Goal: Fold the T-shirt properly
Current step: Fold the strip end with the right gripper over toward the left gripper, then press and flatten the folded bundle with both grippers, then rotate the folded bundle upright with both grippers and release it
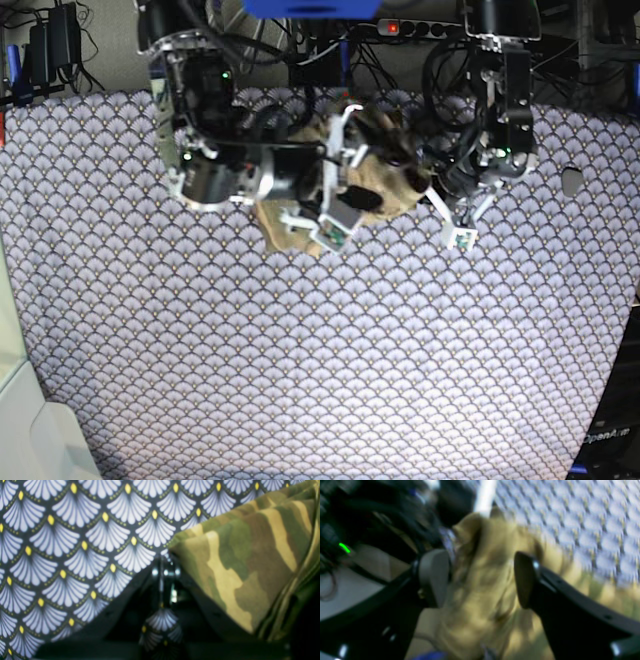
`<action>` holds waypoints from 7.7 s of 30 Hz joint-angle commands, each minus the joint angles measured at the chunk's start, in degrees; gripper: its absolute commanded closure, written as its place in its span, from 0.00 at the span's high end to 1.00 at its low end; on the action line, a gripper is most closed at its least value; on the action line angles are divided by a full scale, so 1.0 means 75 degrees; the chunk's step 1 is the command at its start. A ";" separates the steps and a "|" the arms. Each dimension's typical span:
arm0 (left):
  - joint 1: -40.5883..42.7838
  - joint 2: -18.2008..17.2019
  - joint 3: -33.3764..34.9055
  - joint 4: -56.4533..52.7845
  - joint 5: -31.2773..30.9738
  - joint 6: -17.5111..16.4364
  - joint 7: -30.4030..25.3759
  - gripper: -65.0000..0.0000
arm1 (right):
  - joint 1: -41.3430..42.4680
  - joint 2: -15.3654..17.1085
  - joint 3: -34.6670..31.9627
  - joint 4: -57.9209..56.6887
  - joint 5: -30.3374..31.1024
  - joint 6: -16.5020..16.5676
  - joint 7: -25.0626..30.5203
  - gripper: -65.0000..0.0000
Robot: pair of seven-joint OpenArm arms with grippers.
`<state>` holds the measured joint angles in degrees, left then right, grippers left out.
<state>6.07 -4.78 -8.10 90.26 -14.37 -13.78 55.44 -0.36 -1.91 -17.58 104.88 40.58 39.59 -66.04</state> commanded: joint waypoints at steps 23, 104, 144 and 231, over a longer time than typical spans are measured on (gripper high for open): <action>0.1049 -0.1338 -0.1810 0.2389 -0.0036 -0.0102 0.2038 0.00 | 0.0241 0.0425 0.0979 0.0205 0.0187 0.0054 0.0337 0.67; -0.0779 -0.0330 -0.0872 0.1346 0.0984 -0.0091 0.2483 0.00 | -0.1224 0.2453 0.2585 0.0510 0.0198 0.0054 0.1356 0.00; -0.1119 0.1744 0.0183 -0.0987 0.1066 -0.0032 0.1346 0.00 | 0.1718 0.1374 0.0803 -0.2772 0.0152 0.0054 0.1309 0.00; -0.4261 0.1837 0.1015 -0.4902 -0.0082 -0.0044 -0.1748 0.00 | -0.0391 0.3015 0.2339 -0.0651 0.0152 0.0054 0.1696 0.00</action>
<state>-24.51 8.49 -0.60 52.93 -14.37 -13.72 42.94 -3.66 19.88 -0.38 99.22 40.95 39.79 -54.19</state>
